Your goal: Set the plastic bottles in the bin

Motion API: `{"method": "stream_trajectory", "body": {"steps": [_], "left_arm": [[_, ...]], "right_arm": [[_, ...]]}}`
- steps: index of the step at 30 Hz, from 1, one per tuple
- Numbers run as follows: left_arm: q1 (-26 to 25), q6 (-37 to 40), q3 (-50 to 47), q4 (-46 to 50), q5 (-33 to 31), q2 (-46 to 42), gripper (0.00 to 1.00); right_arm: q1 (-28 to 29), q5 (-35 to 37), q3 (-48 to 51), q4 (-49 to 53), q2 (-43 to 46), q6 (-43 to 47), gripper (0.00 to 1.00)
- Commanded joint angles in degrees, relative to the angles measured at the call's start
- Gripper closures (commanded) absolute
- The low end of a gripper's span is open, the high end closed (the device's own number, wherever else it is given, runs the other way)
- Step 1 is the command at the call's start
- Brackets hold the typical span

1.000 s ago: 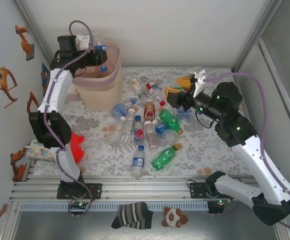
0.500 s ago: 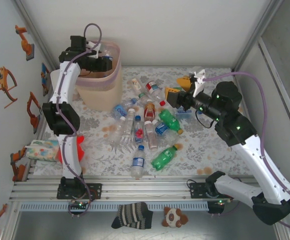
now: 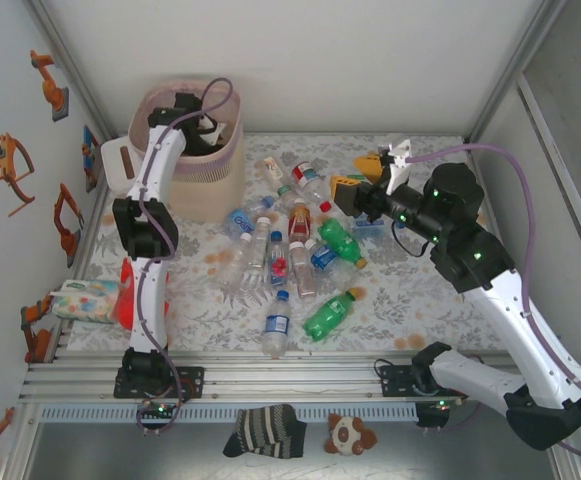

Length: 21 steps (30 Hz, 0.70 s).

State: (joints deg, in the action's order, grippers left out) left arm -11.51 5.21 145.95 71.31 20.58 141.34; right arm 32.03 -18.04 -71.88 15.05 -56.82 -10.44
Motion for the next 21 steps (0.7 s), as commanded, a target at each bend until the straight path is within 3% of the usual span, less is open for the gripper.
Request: {"method": "stream_trajectory", "body": {"steps": [1,10,21], "left_arm": [[0.33,0.99,1.54,4.2,-0.73,1.81,0.51],[0.52,-0.36,1.98,5.33,-0.34,3.02,0.41],[0.52,-1.24,4.09,4.11,0.96,-3.12,0.3]], "right_arm": [[0.04,1.08,-1.45,0.5,0.78,0.51,0.32],[0.0,2.1,-1.16,1.03,1.76,0.41,0.32],[-0.01,10.72,-1.6,5.82,2.63,0.09,0.32]]}}
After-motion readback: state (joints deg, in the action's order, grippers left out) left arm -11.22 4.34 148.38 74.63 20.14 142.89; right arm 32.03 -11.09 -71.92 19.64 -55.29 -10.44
